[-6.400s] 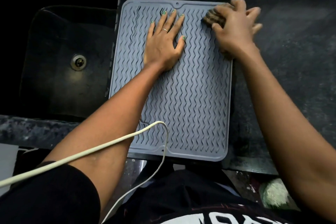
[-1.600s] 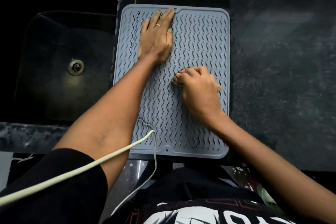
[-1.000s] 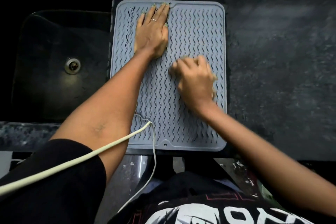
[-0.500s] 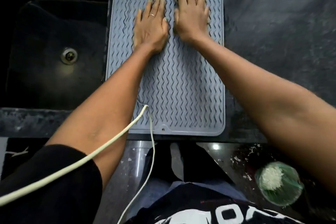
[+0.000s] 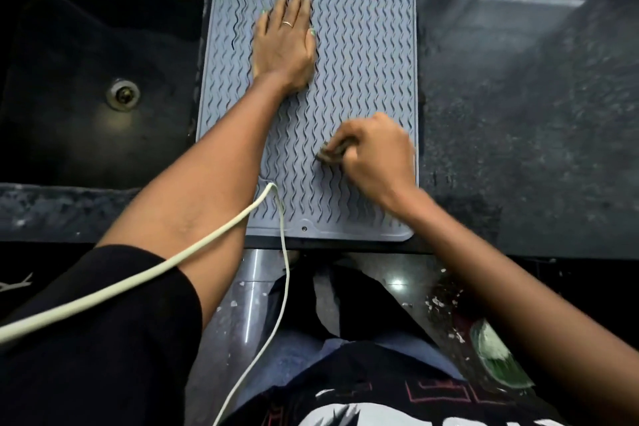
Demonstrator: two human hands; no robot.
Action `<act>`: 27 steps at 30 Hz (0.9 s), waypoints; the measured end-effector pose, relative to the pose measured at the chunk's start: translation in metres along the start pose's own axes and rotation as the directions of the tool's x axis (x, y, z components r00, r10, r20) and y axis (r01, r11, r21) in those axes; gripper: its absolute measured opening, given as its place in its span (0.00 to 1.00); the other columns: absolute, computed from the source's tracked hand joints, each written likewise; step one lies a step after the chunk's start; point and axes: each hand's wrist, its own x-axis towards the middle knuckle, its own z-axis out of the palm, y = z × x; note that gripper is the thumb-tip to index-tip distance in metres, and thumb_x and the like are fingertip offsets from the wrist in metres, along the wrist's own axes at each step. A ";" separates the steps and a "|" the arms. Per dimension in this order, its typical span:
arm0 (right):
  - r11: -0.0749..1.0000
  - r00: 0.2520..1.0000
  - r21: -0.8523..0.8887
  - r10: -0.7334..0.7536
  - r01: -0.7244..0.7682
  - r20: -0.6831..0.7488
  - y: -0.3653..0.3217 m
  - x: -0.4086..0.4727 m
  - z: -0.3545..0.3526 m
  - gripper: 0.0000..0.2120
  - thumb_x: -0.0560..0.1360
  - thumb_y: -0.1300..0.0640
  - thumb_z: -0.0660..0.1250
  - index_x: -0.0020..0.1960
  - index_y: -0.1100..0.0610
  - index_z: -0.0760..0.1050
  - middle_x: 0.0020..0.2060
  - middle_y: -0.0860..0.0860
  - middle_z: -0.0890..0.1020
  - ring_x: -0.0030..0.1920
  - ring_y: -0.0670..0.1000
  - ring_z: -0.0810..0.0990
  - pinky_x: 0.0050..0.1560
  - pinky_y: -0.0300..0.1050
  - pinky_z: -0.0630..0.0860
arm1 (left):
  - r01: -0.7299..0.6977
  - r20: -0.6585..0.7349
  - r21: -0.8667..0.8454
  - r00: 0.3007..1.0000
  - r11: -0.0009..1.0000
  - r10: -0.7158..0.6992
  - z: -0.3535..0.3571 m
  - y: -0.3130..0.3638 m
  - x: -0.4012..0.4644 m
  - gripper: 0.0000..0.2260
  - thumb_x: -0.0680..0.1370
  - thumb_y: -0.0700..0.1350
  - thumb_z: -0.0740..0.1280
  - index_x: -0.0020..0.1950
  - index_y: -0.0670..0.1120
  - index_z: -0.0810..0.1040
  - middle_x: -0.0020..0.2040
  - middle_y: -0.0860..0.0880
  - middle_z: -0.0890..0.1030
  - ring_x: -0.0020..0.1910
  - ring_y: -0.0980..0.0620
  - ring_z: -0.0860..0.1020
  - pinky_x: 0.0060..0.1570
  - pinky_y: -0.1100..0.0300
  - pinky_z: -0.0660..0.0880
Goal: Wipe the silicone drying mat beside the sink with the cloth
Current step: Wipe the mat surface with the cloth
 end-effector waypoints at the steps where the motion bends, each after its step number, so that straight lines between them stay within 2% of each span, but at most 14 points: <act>1: 0.988 0.997 0.138 0.075 -0.076 0.010 -0.002 0.013 -0.006 0.16 0.68 0.67 0.60 0.40 0.51 0.82 0.36 0.47 0.84 0.39 0.48 0.80 0.40 0.48 0.78 | -0.001 0.008 0.006 1.000 1.000 0.000 0.000 0.001 -0.005 0.25 0.83 0.50 0.48 0.80 0.48 0.47 0.81 0.48 0.49 0.80 0.48 0.48 0.76 0.49 0.43; 3: 0.944 0.984 0.302 0.160 -0.130 -0.078 -0.005 0.047 -0.013 0.18 0.68 0.69 0.58 0.46 0.53 0.81 0.40 0.49 0.84 0.41 0.50 0.82 0.44 0.52 0.81 | -0.007 0.026 0.016 1.000 1.000 0.006 0.000 0.000 -0.019 0.25 0.84 0.51 0.48 0.80 0.48 0.48 0.81 0.47 0.48 0.80 0.47 0.47 0.76 0.49 0.43; 4: 0.952 0.978 0.282 0.158 -0.115 -0.137 -0.007 0.065 -0.013 0.21 0.69 0.70 0.57 0.52 0.53 0.80 0.46 0.51 0.84 0.48 0.51 0.82 0.51 0.53 0.79 | -0.015 0.031 0.014 0.999 1.000 0.015 0.001 -0.001 -0.027 0.25 0.84 0.50 0.48 0.80 0.48 0.48 0.81 0.47 0.48 0.80 0.47 0.47 0.76 0.49 0.43; 6: 0.987 0.986 0.123 0.115 -0.100 -0.118 -0.010 0.097 -0.009 0.31 0.69 0.72 0.55 0.69 0.52 0.68 0.66 0.53 0.74 0.65 0.53 0.71 0.68 0.57 0.66 | -0.030 0.030 0.017 0.999 0.999 0.029 0.002 -0.002 -0.041 0.25 0.84 0.50 0.48 0.80 0.48 0.48 0.81 0.48 0.47 0.80 0.48 0.47 0.76 0.50 0.43; 7: 0.994 0.993 0.035 0.107 -0.106 -0.046 -0.009 0.106 -0.004 0.35 0.68 0.72 0.55 0.73 0.51 0.62 0.72 0.53 0.66 0.71 0.54 0.63 0.72 0.57 0.58 | -0.031 0.028 0.020 0.999 0.999 0.030 0.003 -0.001 -0.047 0.25 0.84 0.50 0.49 0.80 0.48 0.48 0.81 0.48 0.47 0.80 0.48 0.46 0.77 0.50 0.43; 8: 0.993 0.994 -0.059 0.106 -0.105 0.024 -0.008 0.111 0.003 0.36 0.69 0.70 0.56 0.74 0.51 0.59 0.74 0.52 0.61 0.73 0.54 0.59 0.72 0.56 0.54 | -0.028 0.026 0.022 0.999 0.999 0.027 0.004 0.000 -0.052 0.24 0.84 0.50 0.48 0.80 0.48 0.48 0.81 0.48 0.47 0.80 0.48 0.46 0.77 0.50 0.43; 10: 0.967 0.996 -0.250 0.070 -0.054 0.058 -0.004 0.110 0.016 0.29 0.71 0.66 0.58 0.71 0.53 0.65 0.71 0.51 0.66 0.71 0.54 0.61 0.70 0.53 0.56 | -0.018 0.023 0.018 1.000 1.000 0.018 0.004 0.000 -0.056 0.24 0.84 0.49 0.48 0.80 0.48 0.48 0.81 0.48 0.47 0.80 0.49 0.47 0.77 0.51 0.43; 12: 0.929 0.999 -0.368 -0.035 0.029 -0.008 -0.003 0.093 0.027 0.20 0.73 0.64 0.58 0.63 0.54 0.72 0.64 0.51 0.74 0.64 0.53 0.68 0.64 0.49 0.61 | -0.017 0.020 0.018 1.000 1.000 0.017 0.003 -0.001 -0.057 0.24 0.84 0.48 0.49 0.80 0.48 0.49 0.81 0.48 0.48 0.80 0.48 0.47 0.77 0.51 0.44; 16: 0.902 0.977 -0.401 -0.202 0.161 -0.062 0.002 0.021 0.034 0.12 0.75 0.63 0.58 0.51 0.58 0.78 0.49 0.53 0.82 0.50 0.55 0.74 0.48 0.48 0.63 | -0.032 0.030 0.024 0.999 0.999 0.031 0.001 -0.002 -0.057 0.24 0.84 0.48 0.48 0.80 0.48 0.47 0.81 0.48 0.47 0.80 0.48 0.46 0.78 0.50 0.44; 19: 0.888 0.961 -0.382 -0.278 0.257 0.000 0.003 -0.053 0.035 0.12 0.75 0.60 0.60 0.54 0.60 0.79 0.52 0.55 0.82 0.50 0.57 0.78 0.49 0.50 0.69 | -0.029 0.029 0.018 0.999 0.999 0.028 0.001 -0.001 -0.058 0.25 0.83 0.48 0.48 0.80 0.49 0.48 0.81 0.48 0.47 0.80 0.48 0.46 0.78 0.50 0.44; 21: 0.869 0.950 -0.391 -0.306 0.303 0.056 0.001 -0.087 0.033 0.15 0.71 0.63 0.63 0.56 0.61 0.79 0.54 0.56 0.82 0.51 0.57 0.79 0.51 0.50 0.72 | -0.028 0.031 0.006 0.999 1.000 0.028 0.002 -0.001 -0.058 0.25 0.83 0.49 0.48 0.80 0.49 0.48 0.81 0.48 0.48 0.80 0.48 0.47 0.78 0.50 0.44; 24: 0.933 0.959 -0.239 -0.240 0.271 0.151 -0.005 -0.086 0.018 0.18 0.65 0.66 0.63 0.53 0.58 0.82 0.53 0.53 0.83 0.50 0.58 0.79 0.51 0.51 0.72 | -0.023 0.040 0.002 0.999 1.000 0.023 0.001 -0.001 -0.062 0.25 0.83 0.50 0.48 0.80 0.49 0.47 0.81 0.48 0.47 0.80 0.48 0.46 0.78 0.49 0.44; 26: 0.997 0.992 0.009 -0.079 0.079 0.099 -0.010 -0.061 0.007 0.17 0.67 0.67 0.62 0.50 0.55 0.82 0.49 0.51 0.84 0.48 0.54 0.79 0.50 0.50 0.74 | -0.025 0.043 0.003 0.999 1.000 0.025 0.002 -0.001 -0.069 0.25 0.84 0.50 0.48 0.80 0.49 0.47 0.81 0.47 0.47 0.80 0.48 0.46 0.77 0.49 0.43; 27: 0.993 0.999 0.116 -0.003 -0.001 0.040 -0.012 -0.046 0.003 0.17 0.68 0.67 0.62 0.51 0.54 0.81 0.48 0.50 0.83 0.47 0.53 0.78 0.50 0.51 0.76 | -0.027 0.049 0.004 0.998 1.000 0.027 0.002 -0.002 -0.074 0.24 0.84 0.50 0.48 0.80 0.50 0.47 0.81 0.47 0.47 0.80 0.48 0.46 0.77 0.49 0.42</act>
